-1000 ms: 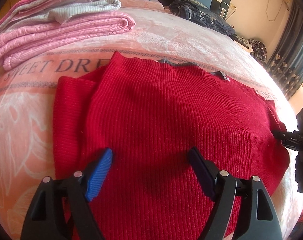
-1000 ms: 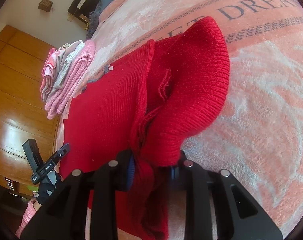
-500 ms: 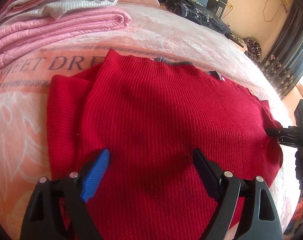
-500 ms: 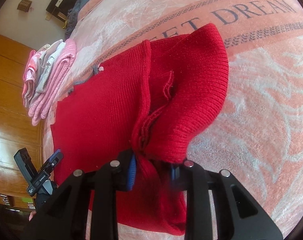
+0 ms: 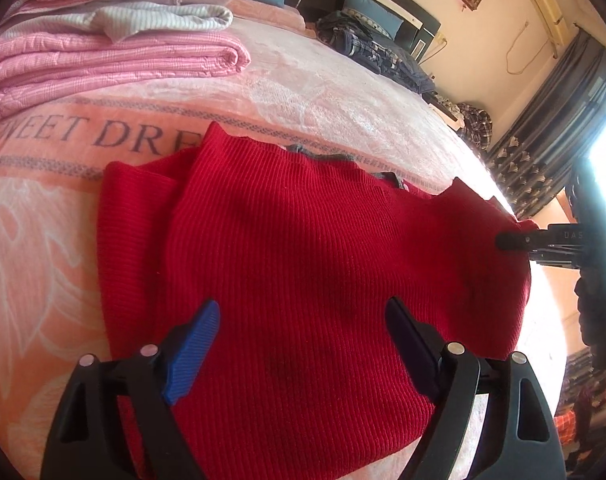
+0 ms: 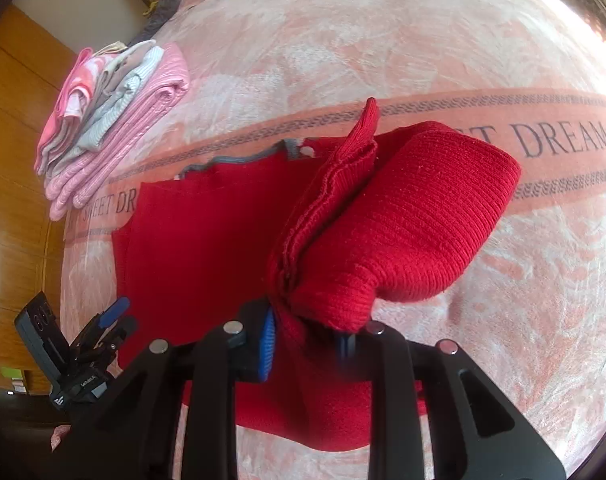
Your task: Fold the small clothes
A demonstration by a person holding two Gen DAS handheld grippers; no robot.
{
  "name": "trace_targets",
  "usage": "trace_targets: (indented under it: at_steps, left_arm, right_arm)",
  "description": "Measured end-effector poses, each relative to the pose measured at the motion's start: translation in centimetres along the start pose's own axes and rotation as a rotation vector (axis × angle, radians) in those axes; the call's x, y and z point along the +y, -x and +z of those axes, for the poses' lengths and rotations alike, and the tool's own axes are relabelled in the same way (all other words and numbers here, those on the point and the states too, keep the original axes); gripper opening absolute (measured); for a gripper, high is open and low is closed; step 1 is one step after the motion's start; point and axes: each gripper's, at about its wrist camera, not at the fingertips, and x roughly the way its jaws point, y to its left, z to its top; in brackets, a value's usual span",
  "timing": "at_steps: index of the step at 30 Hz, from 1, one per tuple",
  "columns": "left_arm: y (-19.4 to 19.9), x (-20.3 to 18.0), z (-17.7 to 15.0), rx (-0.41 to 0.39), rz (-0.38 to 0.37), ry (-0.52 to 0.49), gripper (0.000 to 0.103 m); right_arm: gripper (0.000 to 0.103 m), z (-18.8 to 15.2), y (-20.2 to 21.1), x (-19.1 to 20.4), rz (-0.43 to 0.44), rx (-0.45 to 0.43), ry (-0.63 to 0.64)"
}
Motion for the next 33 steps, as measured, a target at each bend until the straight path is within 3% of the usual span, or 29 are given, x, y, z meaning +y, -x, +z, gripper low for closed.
trace_targets:
  at_steps: [7, 12, 14, 18, 24, 29, 33]
  left_arm:
    - [0.5, 2.7, 0.3, -0.001, -0.021, 0.068, 0.084]
    - [0.6, 4.6, 0.2, -0.006, -0.022, 0.113, 0.084]
    - [0.6, 4.9, 0.3, -0.009, -0.024, 0.12, 0.084]
    - [0.7, 5.0, 0.4, -0.017, -0.03, 0.118, 0.084]
    - [1.3, 4.6, 1.2, -0.043, -0.056, 0.129, 0.084]
    - [1.7, 4.0, 2.2, -0.065, -0.105, 0.148, 0.084]
    - [1.2, 3.6, 2.6, -0.046, -0.157, 0.182, 0.084]
  right_arm:
    - [0.022, 0.6, -2.2, 9.0, 0.008, 0.041, 0.157]
    - [0.022, -0.5, -5.8, 12.6, -0.028, 0.094, 0.234]
    - [0.026, -1.1, -7.2, 13.3, -0.037, 0.112, 0.253]
    - [0.049, -2.1, -8.2, 14.1, 0.052, 0.14, 0.262]
    - [0.049, -2.6, -4.1, 14.2, 0.239, 0.098, 0.247]
    - [0.049, -4.5, -0.1, 12.4, 0.252, 0.07, 0.271]
    - [0.049, -7.8, -0.4, 11.0, 0.235, 0.121, 0.305]
